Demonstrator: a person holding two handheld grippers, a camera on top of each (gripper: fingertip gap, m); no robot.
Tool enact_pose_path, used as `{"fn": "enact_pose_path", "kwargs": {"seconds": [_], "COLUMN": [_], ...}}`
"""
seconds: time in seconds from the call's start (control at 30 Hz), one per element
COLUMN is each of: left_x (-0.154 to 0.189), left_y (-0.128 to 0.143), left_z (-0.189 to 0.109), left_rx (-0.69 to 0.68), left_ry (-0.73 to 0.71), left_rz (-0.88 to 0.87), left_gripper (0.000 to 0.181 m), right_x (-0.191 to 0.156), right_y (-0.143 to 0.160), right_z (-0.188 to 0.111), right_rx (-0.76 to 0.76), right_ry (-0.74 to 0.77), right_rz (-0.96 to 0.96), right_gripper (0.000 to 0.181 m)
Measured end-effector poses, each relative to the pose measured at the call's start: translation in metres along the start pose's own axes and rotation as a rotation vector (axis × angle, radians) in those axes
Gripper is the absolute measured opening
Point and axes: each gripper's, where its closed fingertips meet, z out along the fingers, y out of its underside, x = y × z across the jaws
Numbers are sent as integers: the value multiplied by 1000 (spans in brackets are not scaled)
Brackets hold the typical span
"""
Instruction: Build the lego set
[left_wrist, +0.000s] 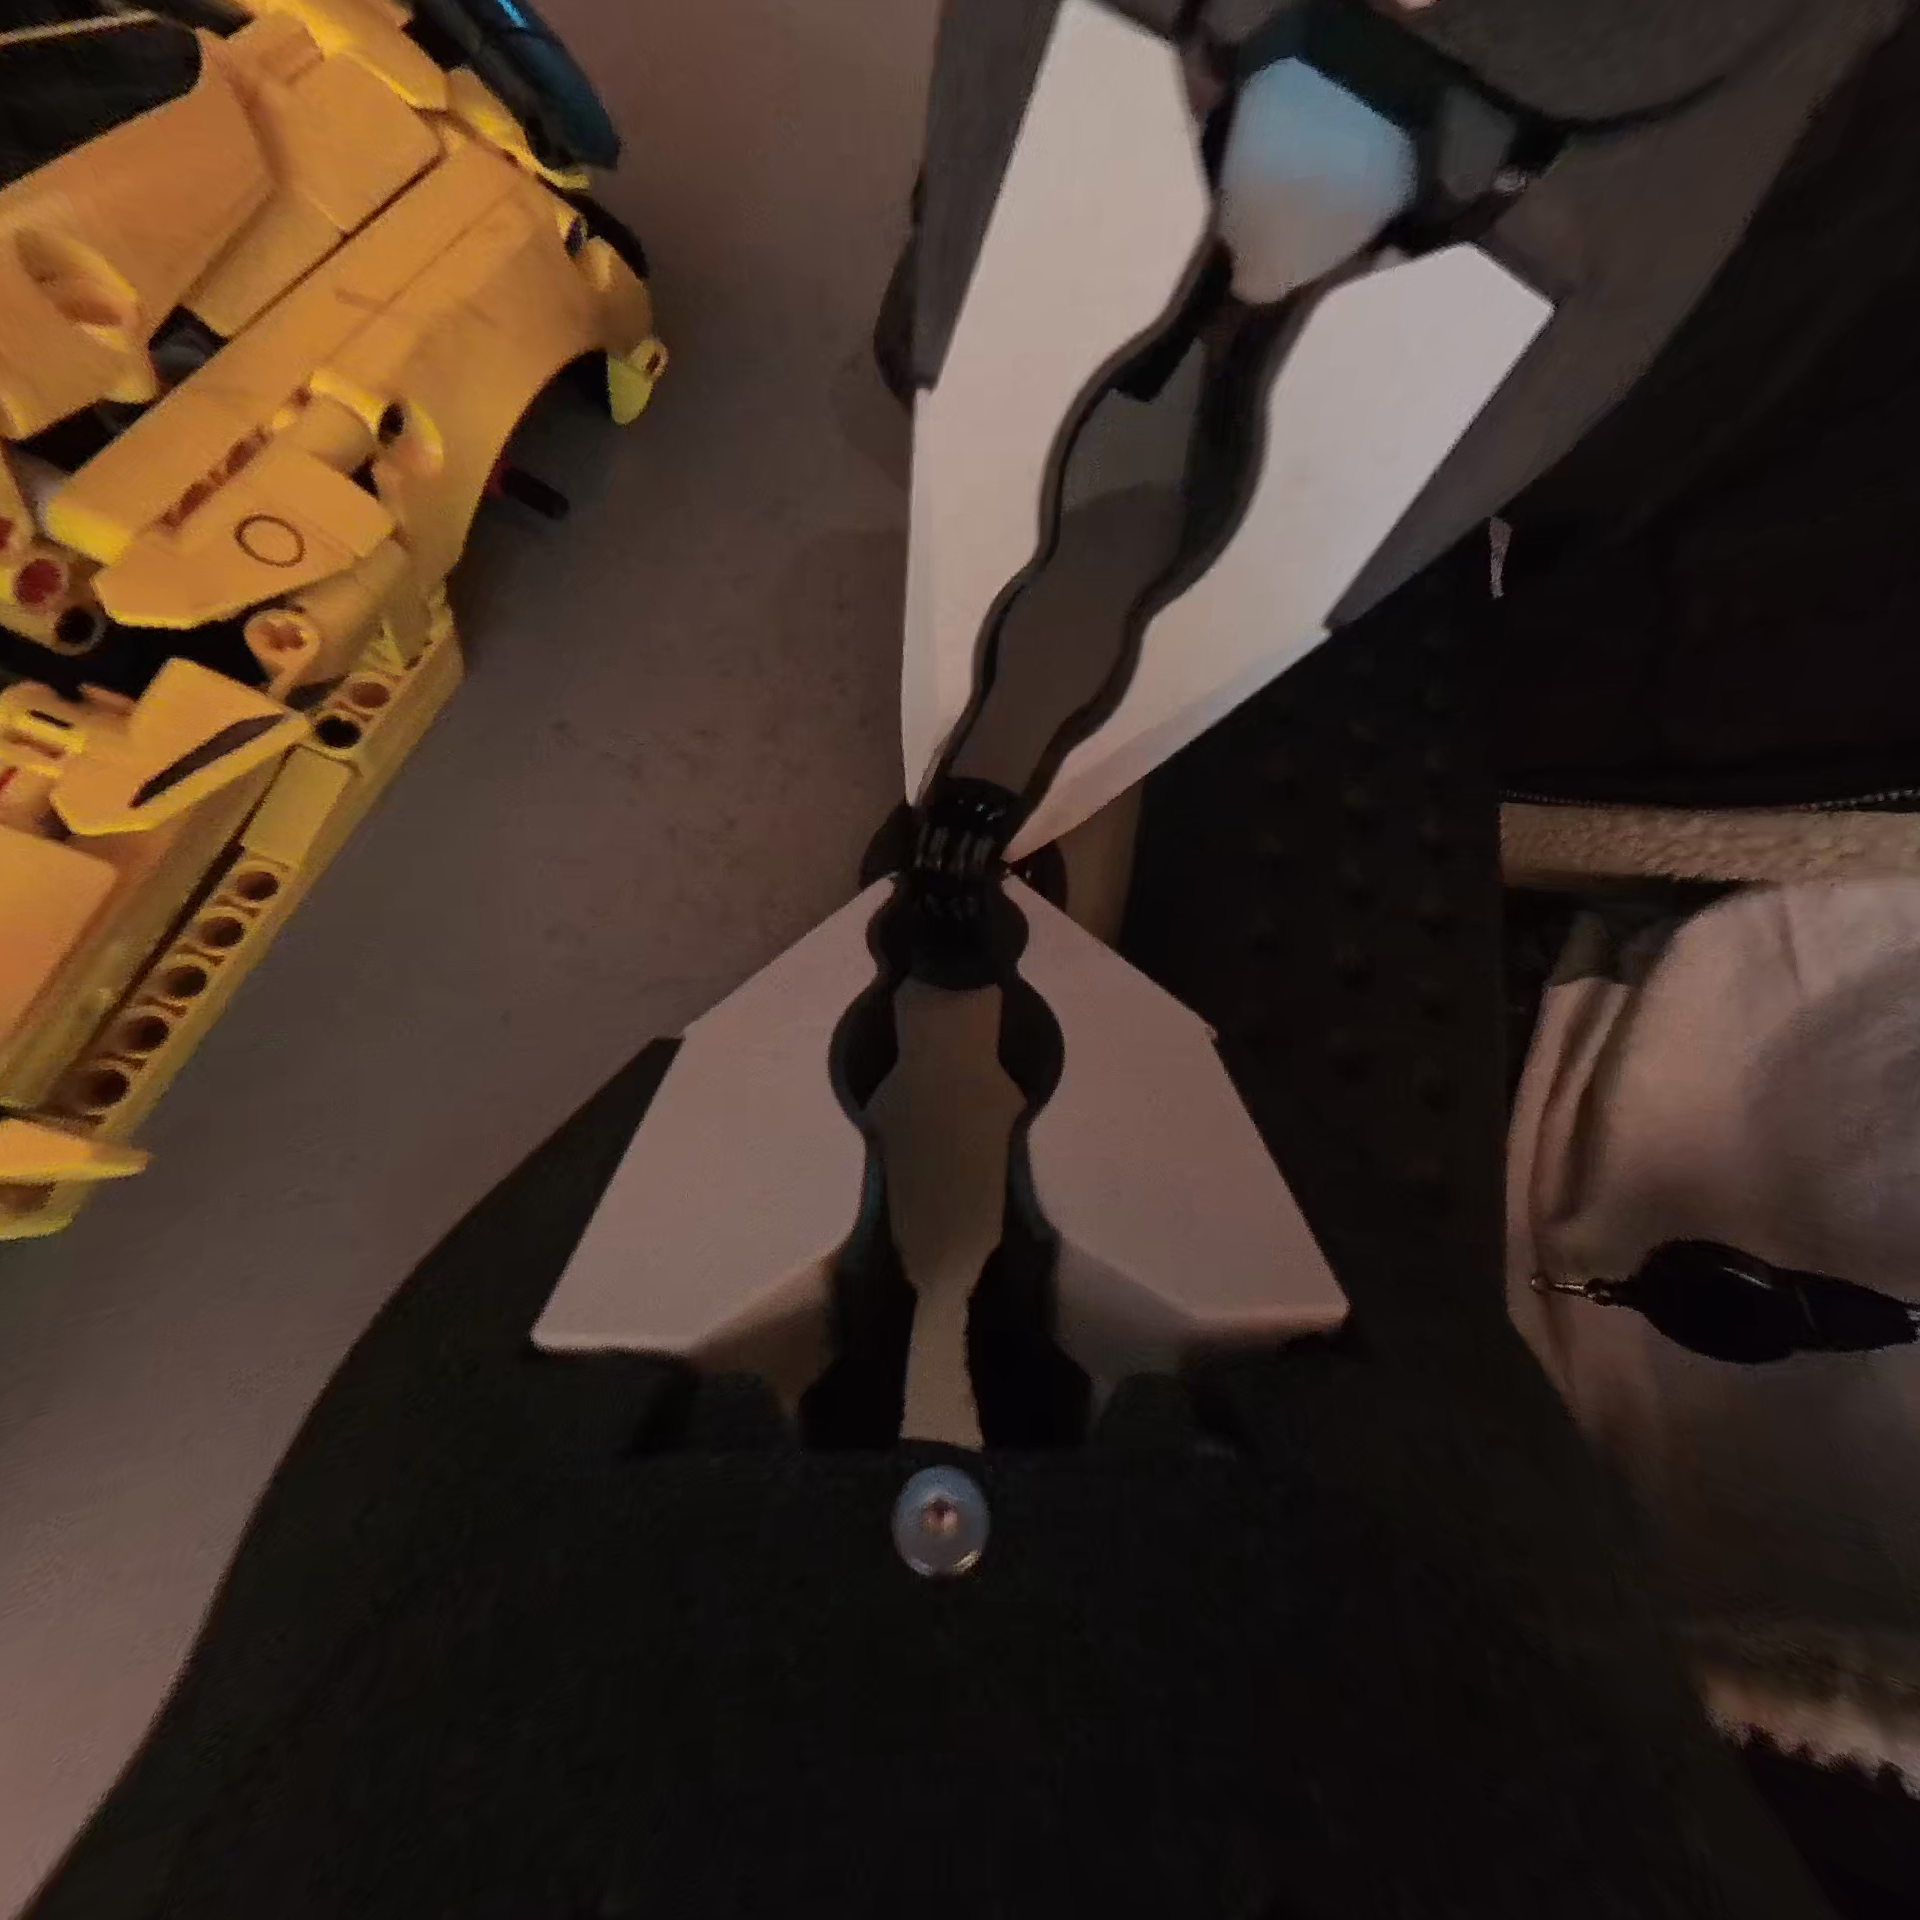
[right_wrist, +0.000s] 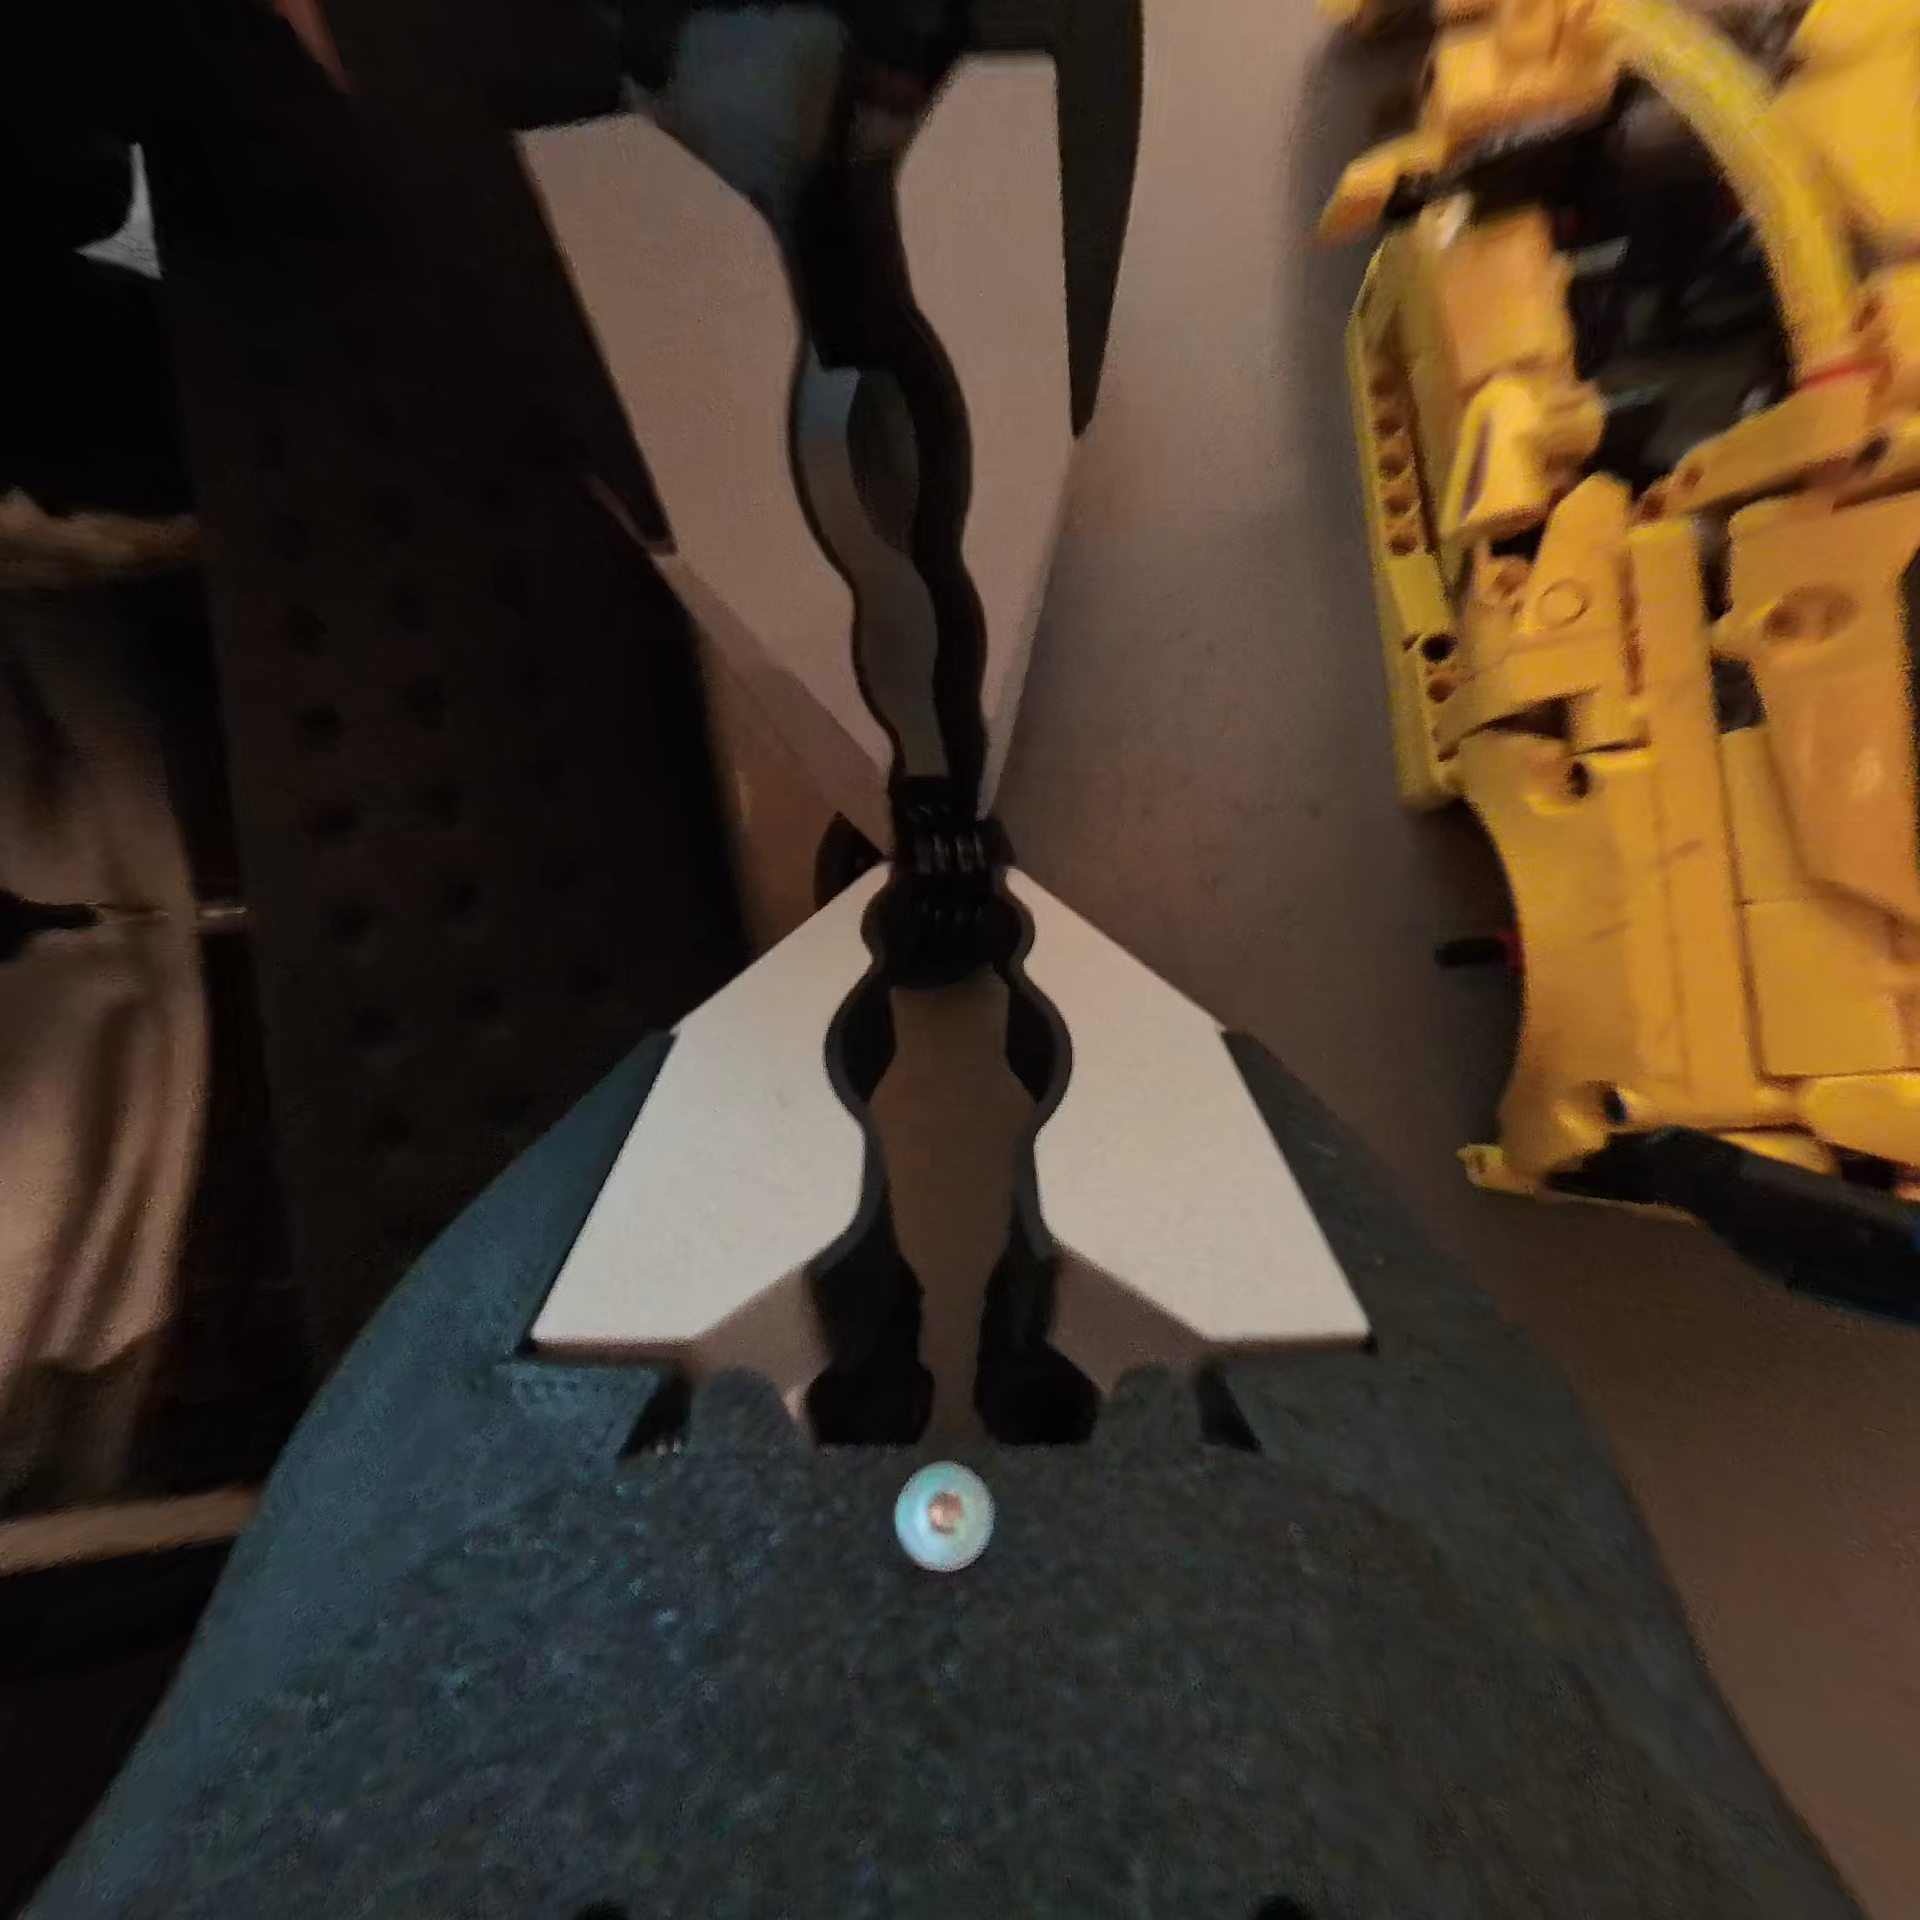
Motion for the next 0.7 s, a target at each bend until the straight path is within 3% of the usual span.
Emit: {"fn": "enact_pose_path", "kwargs": {"seconds": [0.1, 0.27, 0.5, 0.7], "left_x": [0, 0, -1, -2], "left_y": [0, 0, 0, -1], "left_z": [0, 0, 1, 1], "left_rx": [8, 7, 1, -34], "left_ry": [8, 6, 65, 160], "left_rz": [-13, -17, -117, -243], "left_gripper": [14, 14, 14, 13], "right_x": [-5, -1, -1, -1], "right_y": [-12, 0, 4, 7], "right_z": [-10, -3, -2, 1], "right_rx": [112, 31, -84, -177], "right_ry": [82, 208, -46, -161], "right_rz": [-114, -236, -9, 104], "right_gripper": [8, 7, 5, 4]}}
